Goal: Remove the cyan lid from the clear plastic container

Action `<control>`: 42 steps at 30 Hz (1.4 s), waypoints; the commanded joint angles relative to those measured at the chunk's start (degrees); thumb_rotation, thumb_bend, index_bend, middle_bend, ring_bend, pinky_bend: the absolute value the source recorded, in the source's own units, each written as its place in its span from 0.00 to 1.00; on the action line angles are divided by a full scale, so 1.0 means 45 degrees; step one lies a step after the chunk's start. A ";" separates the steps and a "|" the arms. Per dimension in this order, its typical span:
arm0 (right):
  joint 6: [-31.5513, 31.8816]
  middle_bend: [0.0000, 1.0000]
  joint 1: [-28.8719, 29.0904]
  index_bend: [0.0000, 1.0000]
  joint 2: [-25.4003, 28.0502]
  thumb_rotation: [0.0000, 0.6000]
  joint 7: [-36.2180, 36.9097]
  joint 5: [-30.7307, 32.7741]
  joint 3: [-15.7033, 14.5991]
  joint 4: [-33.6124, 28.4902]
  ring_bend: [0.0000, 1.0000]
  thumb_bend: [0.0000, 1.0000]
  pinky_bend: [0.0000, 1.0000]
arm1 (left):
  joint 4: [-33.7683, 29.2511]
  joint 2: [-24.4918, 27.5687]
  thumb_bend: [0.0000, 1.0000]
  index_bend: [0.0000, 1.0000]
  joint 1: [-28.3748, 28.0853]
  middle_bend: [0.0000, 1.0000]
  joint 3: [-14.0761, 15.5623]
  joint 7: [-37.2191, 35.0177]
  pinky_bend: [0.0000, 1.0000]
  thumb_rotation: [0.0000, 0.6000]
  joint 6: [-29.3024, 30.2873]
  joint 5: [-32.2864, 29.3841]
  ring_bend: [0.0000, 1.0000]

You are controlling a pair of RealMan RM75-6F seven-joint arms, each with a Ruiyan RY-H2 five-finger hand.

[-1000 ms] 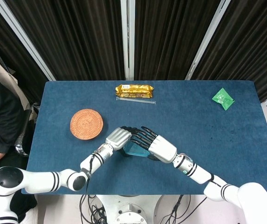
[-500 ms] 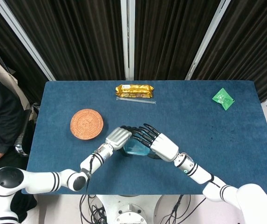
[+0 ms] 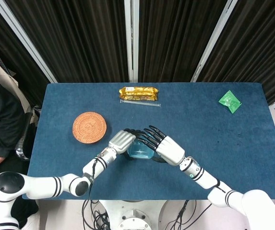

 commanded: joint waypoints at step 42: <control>0.0179 0.20 -0.0149 0.67 0.0197 1.00 -0.0040 0.0176 -0.0044 -0.0241 0.00 0.42 0.00 | -0.0338 0.0108 0.00 0.04 0.0403 0.03 -0.0027 -0.0065 0.13 1.00 0.0473 0.0825 0.06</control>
